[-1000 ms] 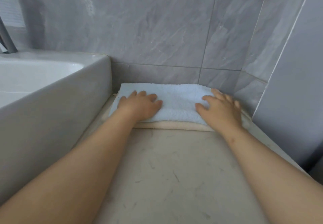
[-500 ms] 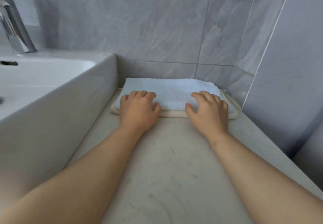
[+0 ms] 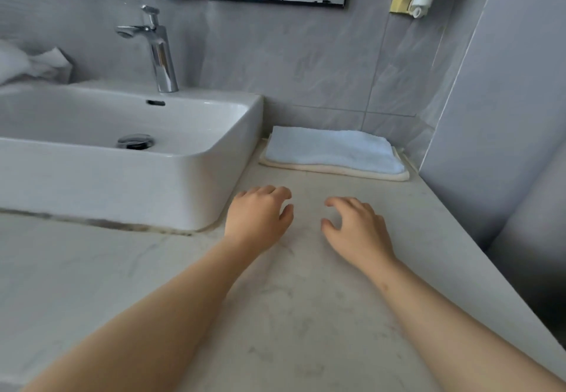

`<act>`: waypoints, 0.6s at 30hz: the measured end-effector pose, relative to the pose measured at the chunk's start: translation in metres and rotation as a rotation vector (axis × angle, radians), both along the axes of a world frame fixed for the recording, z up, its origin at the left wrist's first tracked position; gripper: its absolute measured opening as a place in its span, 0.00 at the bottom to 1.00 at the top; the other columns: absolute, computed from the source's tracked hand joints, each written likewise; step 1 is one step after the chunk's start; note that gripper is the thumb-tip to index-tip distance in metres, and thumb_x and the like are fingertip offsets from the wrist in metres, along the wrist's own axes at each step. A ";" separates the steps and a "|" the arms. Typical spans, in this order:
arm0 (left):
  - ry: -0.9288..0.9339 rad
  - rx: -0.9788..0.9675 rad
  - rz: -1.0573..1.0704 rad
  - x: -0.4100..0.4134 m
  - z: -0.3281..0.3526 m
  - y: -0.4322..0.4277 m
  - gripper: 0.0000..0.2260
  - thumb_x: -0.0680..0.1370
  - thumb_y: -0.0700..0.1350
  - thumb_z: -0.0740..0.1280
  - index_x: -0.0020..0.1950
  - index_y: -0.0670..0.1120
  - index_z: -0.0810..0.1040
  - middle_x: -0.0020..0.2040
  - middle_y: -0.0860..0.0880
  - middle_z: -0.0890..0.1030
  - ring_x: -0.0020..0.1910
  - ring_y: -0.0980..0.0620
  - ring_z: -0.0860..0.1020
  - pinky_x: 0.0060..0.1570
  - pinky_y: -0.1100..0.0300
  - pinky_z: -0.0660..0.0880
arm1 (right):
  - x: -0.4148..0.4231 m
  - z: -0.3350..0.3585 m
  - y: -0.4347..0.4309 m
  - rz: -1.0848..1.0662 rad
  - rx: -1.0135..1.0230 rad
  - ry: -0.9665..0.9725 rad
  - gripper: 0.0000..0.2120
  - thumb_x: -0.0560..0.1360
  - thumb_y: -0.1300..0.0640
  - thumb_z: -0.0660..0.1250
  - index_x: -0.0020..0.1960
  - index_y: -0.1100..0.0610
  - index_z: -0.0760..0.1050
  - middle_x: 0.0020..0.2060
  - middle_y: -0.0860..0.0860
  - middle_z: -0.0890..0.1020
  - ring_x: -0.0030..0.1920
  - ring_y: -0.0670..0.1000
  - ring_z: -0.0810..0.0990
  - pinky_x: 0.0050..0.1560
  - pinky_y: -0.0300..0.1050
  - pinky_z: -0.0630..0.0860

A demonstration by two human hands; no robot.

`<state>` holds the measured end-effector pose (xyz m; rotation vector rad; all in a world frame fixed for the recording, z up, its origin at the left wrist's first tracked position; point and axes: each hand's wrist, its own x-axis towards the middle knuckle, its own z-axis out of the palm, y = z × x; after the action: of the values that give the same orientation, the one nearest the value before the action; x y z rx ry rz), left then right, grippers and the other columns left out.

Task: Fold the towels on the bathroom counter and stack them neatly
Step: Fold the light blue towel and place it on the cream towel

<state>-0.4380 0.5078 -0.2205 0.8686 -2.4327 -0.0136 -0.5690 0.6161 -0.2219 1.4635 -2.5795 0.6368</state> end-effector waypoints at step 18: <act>0.005 -0.046 0.167 0.186 -0.019 0.061 0.13 0.71 0.52 0.61 0.45 0.48 0.82 0.40 0.52 0.84 0.35 0.47 0.82 0.34 0.57 0.75 | 0.171 0.010 0.031 0.415 0.036 -0.028 0.17 0.76 0.46 0.61 0.65 0.47 0.71 0.64 0.42 0.73 0.65 0.48 0.68 0.63 0.42 0.64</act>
<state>-0.2520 0.5689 -0.2398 1.0457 -2.3390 0.1017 -0.3981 0.6474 -0.2120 2.0383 -2.3276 0.6570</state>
